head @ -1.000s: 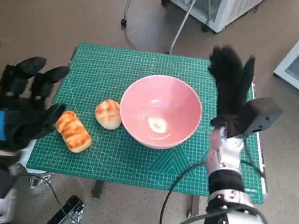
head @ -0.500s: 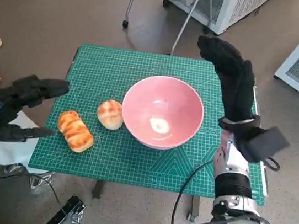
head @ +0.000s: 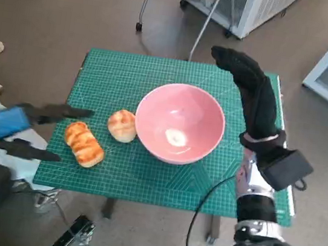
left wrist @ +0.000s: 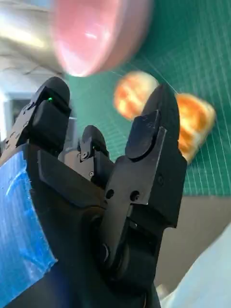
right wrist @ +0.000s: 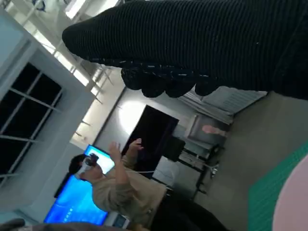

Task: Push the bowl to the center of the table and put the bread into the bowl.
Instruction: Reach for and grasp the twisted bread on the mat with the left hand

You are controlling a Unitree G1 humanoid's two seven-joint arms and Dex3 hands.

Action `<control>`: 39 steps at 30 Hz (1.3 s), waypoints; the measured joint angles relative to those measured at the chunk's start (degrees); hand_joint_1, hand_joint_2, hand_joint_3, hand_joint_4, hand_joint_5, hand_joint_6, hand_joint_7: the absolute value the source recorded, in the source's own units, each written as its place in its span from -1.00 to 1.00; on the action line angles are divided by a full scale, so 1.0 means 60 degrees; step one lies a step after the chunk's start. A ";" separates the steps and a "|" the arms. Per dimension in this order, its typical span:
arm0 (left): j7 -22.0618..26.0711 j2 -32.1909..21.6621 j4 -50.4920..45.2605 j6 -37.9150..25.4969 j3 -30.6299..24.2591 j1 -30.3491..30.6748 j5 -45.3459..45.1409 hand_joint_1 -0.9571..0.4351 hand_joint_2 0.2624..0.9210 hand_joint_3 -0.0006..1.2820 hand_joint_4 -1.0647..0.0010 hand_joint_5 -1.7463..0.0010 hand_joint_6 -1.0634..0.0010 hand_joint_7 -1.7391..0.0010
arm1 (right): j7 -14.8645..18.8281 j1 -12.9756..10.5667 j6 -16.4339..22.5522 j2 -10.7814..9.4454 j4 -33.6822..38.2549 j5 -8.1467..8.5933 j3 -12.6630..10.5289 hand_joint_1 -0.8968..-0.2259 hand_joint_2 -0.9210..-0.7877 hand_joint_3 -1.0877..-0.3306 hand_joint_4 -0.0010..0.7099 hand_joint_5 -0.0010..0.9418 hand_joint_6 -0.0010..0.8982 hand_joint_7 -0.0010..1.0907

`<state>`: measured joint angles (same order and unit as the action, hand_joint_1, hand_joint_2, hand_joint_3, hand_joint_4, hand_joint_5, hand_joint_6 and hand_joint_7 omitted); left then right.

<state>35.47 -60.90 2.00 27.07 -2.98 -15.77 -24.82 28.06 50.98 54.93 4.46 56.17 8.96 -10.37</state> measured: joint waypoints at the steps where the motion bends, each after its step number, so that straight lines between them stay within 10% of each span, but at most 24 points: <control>1: -0.0050 0.0001 0.0093 0.0097 0.0133 -0.0088 -0.0203 0.47 0.73 -1.00 0.42 0.99 0.17 0.95 | -0.0008 -0.0026 -0.0012 0.0001 -0.0021 0.0000 0.0018 -0.05 -1.00 -0.17 0.04 -0.93 -0.84 0.38; 28: -0.1781 0.0511 0.2572 0.0721 0.2883 -0.2172 -0.4091 0.37 0.79 -0.99 0.39 0.99 0.09 0.97 | -0.0031 -0.0472 -0.0437 0.0035 -0.0632 0.0362 0.0146 -0.09 -1.00 -0.18 0.06 -0.93 -0.90 0.45; 39: -0.2112 0.0900 0.3640 0.0361 0.3708 -0.2806 -0.4867 0.38 0.86 -0.98 -0.09 0.87 -0.34 0.87 | -0.0032 -0.0629 -0.0541 0.0023 -0.0852 0.0389 0.0193 -0.06 -1.00 -0.20 0.04 -0.95 -0.91 0.47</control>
<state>22.80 -55.50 23.84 29.23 19.26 -32.60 -54.02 27.86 47.20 51.69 4.60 51.06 11.29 -9.21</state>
